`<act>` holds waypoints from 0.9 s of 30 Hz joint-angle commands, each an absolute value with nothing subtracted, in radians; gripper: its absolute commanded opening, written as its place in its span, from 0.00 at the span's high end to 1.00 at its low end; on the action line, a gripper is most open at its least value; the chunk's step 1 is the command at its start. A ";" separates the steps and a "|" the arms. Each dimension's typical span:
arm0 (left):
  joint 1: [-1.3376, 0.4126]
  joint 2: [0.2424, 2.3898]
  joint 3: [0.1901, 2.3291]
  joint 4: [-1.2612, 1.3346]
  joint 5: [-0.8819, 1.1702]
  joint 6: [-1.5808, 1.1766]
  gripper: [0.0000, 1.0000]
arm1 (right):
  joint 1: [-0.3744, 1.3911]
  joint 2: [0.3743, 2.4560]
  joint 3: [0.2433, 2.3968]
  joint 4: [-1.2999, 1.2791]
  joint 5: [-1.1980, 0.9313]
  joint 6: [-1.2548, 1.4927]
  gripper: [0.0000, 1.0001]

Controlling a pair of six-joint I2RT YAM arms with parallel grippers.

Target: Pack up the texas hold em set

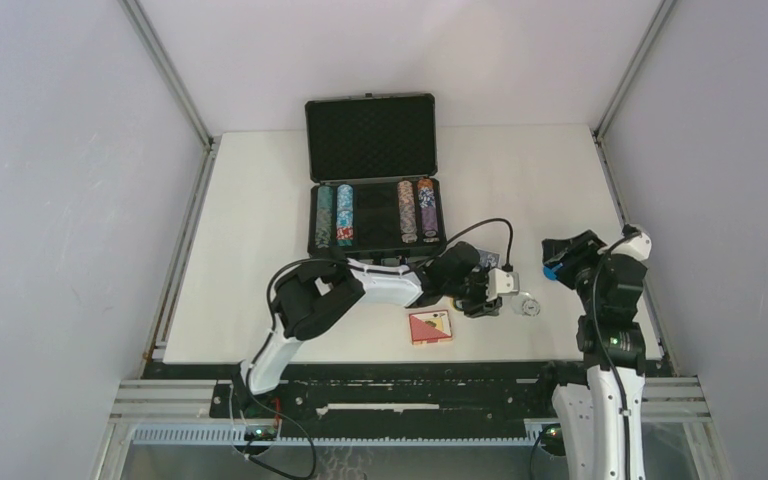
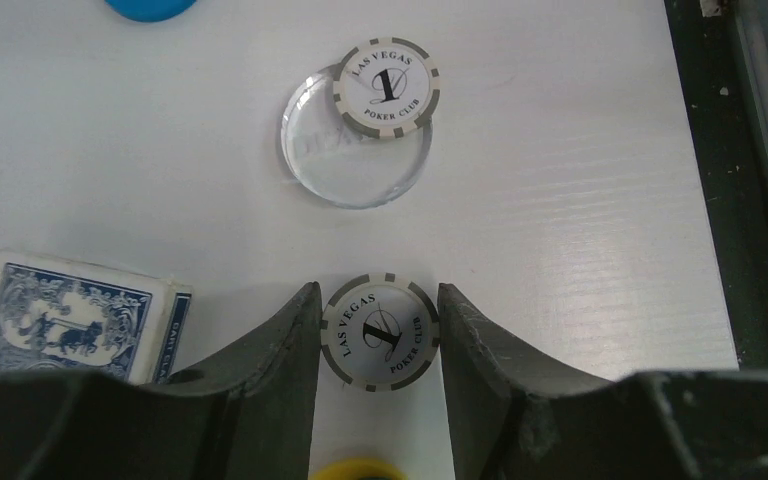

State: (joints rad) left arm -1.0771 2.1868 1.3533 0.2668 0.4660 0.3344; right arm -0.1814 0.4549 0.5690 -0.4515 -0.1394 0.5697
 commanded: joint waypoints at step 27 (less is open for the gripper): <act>-1.053 1.940 1.290 0.222 0.438 0.439 1.00 | -0.204 0.602 0.535 -0.306 -0.397 0.540 0.35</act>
State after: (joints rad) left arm -1.0740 2.0117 1.2957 0.2214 0.4458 0.4026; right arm -0.2008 0.5865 0.5392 -0.3733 -0.3283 0.5705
